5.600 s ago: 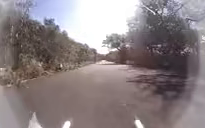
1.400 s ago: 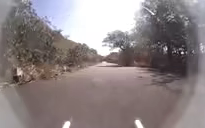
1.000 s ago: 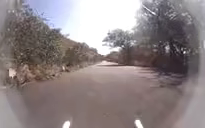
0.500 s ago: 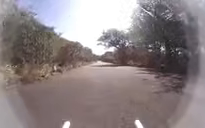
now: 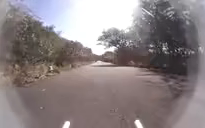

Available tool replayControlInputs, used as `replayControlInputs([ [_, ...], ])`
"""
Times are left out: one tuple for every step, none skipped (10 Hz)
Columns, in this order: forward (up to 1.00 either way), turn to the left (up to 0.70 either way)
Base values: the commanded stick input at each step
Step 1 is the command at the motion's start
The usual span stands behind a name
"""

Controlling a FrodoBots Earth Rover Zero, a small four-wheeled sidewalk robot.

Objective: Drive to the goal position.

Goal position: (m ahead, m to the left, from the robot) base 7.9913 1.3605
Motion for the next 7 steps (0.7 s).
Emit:
replayControlInputs([
  [0.85,0.0],
  [0.85,0.0],
  [0.85,0.0],
  [0.85,0.0],
  [0.85,0.0],
  [0.85,0.0],
  [0.85,0.0],
])
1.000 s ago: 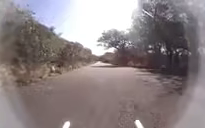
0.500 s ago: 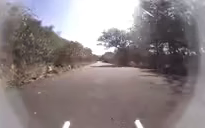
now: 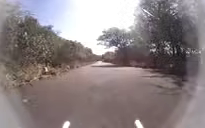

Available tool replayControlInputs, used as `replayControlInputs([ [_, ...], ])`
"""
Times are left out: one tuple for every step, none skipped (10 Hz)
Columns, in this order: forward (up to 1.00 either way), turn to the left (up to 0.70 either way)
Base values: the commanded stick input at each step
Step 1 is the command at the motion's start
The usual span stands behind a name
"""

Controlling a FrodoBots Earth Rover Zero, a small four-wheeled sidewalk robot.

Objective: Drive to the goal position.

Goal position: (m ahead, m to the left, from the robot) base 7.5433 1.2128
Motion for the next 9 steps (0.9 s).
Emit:
replayControlInputs([
  [0.85,0.0],
  [0.85,0.0],
  [0.85,0.0],
  [0.85,0.0],
  [0.85,0.0],
  [0.85,0.0],
  [0.85,0.0],
  [0.85,0.0],
  [0.85,0.0],
])
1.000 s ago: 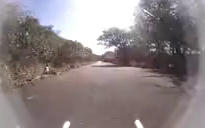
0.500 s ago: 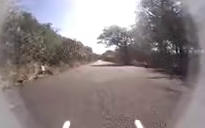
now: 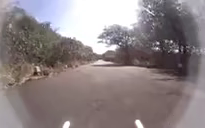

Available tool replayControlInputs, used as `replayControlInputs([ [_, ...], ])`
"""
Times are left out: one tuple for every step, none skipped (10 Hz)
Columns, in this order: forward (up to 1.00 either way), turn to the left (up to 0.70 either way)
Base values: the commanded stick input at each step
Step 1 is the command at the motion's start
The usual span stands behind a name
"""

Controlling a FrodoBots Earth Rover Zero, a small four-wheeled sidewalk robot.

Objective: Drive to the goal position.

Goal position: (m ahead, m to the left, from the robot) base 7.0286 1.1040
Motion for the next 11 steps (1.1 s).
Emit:
replayControlInputs([
  [0.85,0.0],
  [0.85,0.0],
  [0.85,0.0],
  [0.85,0.0],
  [0.85,0.0],
  [0.85,0.0],
  [0.85,0.0],
  [0.85,0.0],
  [0.85,0.0],
  [0.85,0.0],
  [0.85,0.0],
])
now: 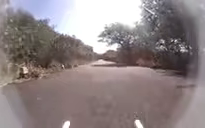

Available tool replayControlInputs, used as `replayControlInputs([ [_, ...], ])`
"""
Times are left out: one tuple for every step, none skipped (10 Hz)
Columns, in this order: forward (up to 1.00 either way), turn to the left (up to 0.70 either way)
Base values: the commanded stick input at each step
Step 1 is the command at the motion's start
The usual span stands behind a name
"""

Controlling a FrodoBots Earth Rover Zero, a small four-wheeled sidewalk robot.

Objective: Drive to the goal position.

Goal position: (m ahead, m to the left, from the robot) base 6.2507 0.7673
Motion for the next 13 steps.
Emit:
replayControlInputs([
  [0.85,0.0],
  [0.85,0.0],
  [0.85,0.0],
  [0.85,0.0],
  [0.85,0.0],
  [0.85,0.0],
  [0.85,0.0],
  [0.85,0.0],
  [0.85,0.0],
  [0.85,0.0],
  [0.85,0.0],
  [0.85,0.0],
  [0.85,0.0],
])
